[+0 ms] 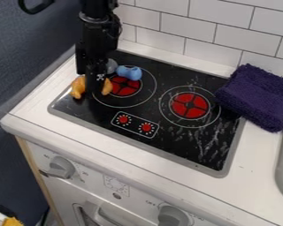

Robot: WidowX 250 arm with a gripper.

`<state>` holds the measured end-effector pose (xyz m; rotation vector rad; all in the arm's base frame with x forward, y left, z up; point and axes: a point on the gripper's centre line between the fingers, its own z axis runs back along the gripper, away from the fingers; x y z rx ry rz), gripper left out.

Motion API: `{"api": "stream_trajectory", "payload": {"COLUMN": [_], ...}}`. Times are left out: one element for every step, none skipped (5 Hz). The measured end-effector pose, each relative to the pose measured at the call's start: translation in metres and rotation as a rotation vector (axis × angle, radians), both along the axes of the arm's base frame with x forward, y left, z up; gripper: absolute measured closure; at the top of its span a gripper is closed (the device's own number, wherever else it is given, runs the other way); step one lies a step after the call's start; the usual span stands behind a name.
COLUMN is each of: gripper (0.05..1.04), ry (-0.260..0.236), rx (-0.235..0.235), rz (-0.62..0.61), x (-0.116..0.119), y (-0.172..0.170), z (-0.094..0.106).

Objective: Move the croissant to the bottom left side of the stove.

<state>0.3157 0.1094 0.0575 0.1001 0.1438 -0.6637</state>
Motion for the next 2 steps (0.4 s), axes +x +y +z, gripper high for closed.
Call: {"api": "stream_trajectory", "payload": {"gripper": [0.128, 0.414], "ry": [0.006, 0.005], "rx": [0.025, 0.03], "rz": [0.011, 0.015], "x": [-0.0009, -0.0009], "y": [0.0028, 0.004], "z": [0.0002, 0.0003]}}
